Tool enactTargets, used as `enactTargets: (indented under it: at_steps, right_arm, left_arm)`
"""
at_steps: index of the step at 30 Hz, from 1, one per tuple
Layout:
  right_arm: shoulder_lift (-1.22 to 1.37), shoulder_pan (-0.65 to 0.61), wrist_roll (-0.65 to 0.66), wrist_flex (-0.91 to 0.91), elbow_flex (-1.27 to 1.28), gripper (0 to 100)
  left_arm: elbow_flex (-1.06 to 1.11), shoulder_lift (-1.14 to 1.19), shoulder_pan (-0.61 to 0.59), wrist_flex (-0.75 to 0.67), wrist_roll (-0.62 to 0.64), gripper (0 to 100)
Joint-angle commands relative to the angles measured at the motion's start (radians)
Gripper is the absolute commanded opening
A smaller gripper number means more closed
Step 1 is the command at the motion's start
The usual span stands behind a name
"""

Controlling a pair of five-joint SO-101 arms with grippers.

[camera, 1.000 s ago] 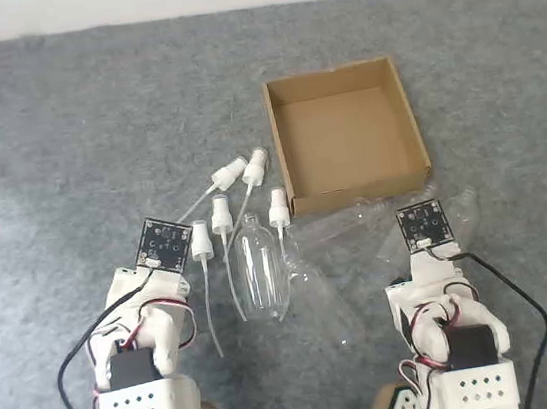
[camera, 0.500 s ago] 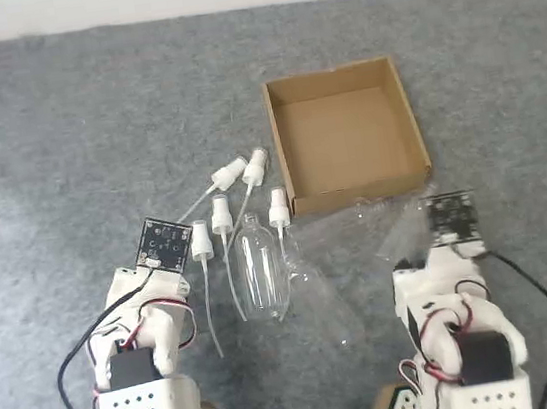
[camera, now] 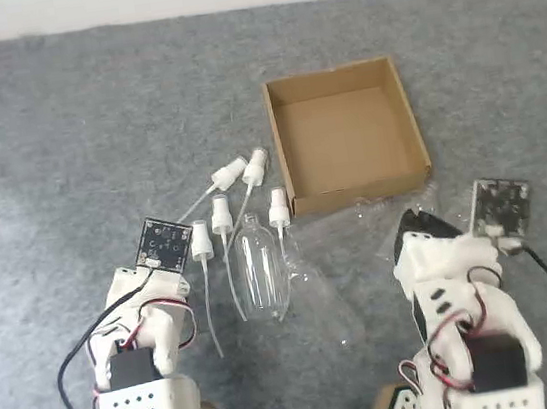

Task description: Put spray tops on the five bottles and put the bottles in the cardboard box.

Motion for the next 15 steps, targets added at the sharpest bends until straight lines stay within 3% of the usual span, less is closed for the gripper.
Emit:
enactTargets:
  at_steps: [1,6,8,15]
  right_arm:
    - [0.225,0.004,-0.02,-0.041,-0.107,4.6]
    - [0.532,0.007,-0.021,-0.039,-0.265,5.0]
    - [0.633,0.03,-0.021,-0.027,-0.308,9.4]
    - [0.923,0.088,-0.118,0.145,-0.488,49.0]
  left_arm:
    - [-0.005,-0.015,-0.003,0.005,-0.008,1]
    - [-0.005,-0.015,-0.003,0.005,-0.008,1]
    - [-0.005,-0.015,-0.003,0.005,-0.008,1]
    - [-0.005,-0.015,-0.003,0.005,-0.008,1]
